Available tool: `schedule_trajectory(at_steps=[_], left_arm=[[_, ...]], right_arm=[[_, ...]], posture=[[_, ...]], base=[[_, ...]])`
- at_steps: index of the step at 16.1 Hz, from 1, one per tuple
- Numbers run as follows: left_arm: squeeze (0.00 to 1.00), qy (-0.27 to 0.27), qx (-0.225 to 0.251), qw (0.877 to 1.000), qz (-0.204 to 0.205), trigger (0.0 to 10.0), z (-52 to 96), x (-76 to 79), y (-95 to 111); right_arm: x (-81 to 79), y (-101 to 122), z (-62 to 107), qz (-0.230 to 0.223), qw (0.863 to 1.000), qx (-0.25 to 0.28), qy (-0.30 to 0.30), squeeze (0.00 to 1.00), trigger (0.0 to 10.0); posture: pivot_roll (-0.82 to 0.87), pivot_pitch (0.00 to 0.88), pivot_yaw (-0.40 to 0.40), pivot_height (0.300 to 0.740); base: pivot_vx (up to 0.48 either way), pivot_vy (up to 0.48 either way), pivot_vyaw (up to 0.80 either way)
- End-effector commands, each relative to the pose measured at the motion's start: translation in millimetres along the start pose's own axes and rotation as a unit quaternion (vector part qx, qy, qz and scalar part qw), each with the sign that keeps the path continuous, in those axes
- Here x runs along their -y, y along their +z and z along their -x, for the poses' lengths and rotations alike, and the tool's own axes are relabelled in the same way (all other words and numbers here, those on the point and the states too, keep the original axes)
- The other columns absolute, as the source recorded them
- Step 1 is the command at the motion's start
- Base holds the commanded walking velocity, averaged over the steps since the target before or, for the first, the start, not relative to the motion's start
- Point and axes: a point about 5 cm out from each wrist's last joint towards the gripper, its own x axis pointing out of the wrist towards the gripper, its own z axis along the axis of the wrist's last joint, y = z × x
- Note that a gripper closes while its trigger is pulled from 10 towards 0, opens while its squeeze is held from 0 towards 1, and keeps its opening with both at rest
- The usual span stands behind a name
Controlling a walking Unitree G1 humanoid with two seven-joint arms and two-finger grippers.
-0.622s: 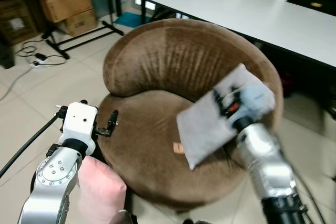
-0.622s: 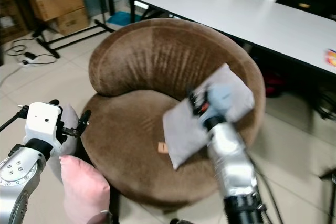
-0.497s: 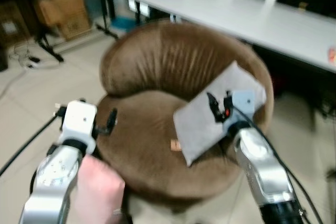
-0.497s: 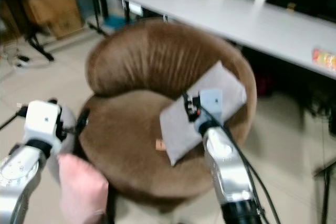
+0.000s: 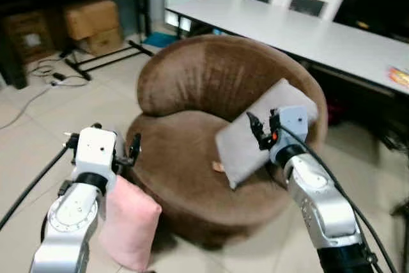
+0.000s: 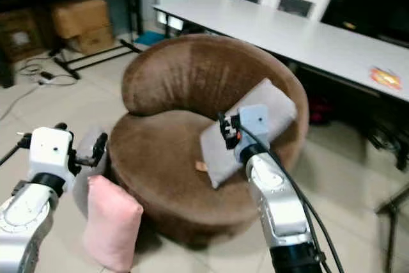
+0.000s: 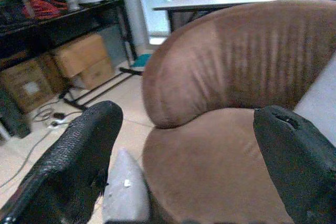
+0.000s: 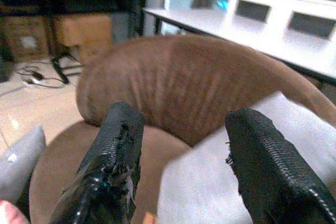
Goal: Move the pillow to the sofa from floor
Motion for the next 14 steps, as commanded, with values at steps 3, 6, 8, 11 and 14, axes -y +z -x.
schedule_trajectory(at_steps=[3,6,8,11,14], left_arm=[[0.00,0.001,0.000,1.000,0.002,10.0,3.0,3.2,-0.1],[0.00,0.001,0.001,1.000,0.000,10.0,1.8,3.7,-0.4],[0.00,0.002,0.001,1.000,-0.001,10.0,0.6,4.0,-0.4],[0.00,0.001,0.003,1.000,-0.004,10.0,-1.0,5.4,-0.3],[0.00,-0.002,0.004,1.000,-0.005,10.0,-1.9,6.0,-0.3]], right_arm=[[3.9,-3.8,-1.6,-0.005,1.000,-0.026,0.007,0.00,10.0],[4.5,-6.5,-1.3,-0.008,0.999,-0.035,0.002,0.00,10.0],[5.0,-6.9,-0.9,-0.011,0.999,-0.036,0.000,0.00,10.0],[4.5,-7.3,-0.6,-0.014,0.999,-0.040,0.003,0.00,10.0],[4.4,-8.2,-0.4,-0.020,0.999,-0.044,0.003,0.00,10.0]], posture=[[0.03,0.000,-0.104,0.740],[0.03,0.000,-0.111,0.740],[0.03,0.000,-0.111,0.740],[0.02,0.000,-0.111,0.740],[0.02,0.000,-0.110,0.740]], base=[[0.000,0.177,0.00],[0.000,0.325,0.00],[0.000,0.358,0.00],[0.000,0.359,0.00],[0.000,0.356,0.00]])
